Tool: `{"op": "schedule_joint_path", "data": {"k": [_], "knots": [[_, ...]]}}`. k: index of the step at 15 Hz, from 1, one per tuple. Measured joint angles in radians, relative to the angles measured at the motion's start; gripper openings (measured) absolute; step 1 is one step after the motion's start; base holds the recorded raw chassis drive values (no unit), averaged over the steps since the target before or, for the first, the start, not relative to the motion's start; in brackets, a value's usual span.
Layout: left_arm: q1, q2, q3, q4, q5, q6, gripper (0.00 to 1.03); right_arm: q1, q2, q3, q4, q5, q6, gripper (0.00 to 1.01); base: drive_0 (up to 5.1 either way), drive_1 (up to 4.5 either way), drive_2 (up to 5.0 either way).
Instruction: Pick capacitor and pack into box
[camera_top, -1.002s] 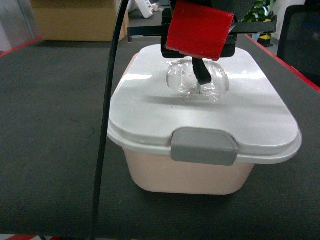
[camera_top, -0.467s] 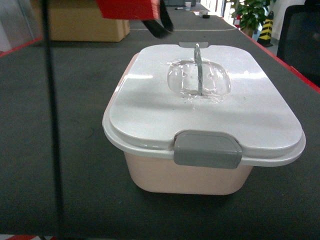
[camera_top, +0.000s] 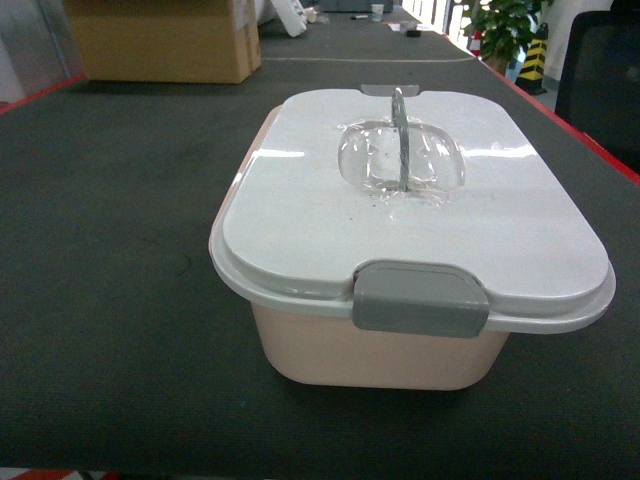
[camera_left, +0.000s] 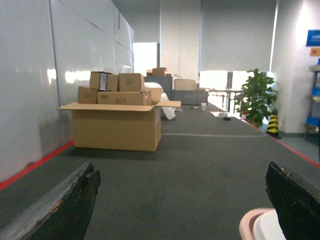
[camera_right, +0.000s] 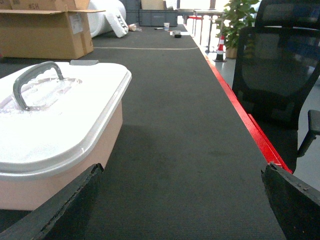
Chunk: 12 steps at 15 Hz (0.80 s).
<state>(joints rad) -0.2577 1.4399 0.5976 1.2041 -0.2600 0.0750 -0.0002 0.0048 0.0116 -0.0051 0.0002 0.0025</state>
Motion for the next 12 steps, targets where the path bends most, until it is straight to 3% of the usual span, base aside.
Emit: {"op": "schedule_joint_path", "data": {"k": [2, 4, 5, 6, 9, 12], "knots": [[0.006, -0.087, -0.217, -0.004, 0.000, 0.014, 0.98, 0.000, 0.000, 0.000, 0.000, 0.000, 0.000, 0.98, 0.0, 0.00, 0.0], [-0.058, -0.093, -0.397, 0.011, -0.026, -0.025, 0.98, 0.000, 0.000, 0.000, 0.000, 0.000, 0.000, 0.98, 0.0, 0.00, 0.0], [-0.056, -0.077, -0.468, -0.008, -0.029, -0.044, 0.88, 0.000, 0.000, 0.000, 0.000, -0.001, 0.000, 0.98, 0.0, 0.00, 0.0], [-0.016, -0.124, -0.513, -0.054, -0.013, -0.053, 0.76, 0.000, 0.000, 0.000, 0.000, 0.001, 0.000, 0.98, 0.0, 0.00, 0.0], [0.066, -0.435, -0.525, -0.268, 0.063, -0.068, 0.40, 0.000, 0.000, 0.000, 0.000, 0.000, 0.000, 0.98, 0.0, 0.00, 0.0], [0.124, -0.602, -0.571, -0.418, 0.125, -0.068, 0.05, 0.000, 0.000, 0.000, 0.000, 0.000, 0.000, 0.98, 0.0, 0.00, 0.0]]}}
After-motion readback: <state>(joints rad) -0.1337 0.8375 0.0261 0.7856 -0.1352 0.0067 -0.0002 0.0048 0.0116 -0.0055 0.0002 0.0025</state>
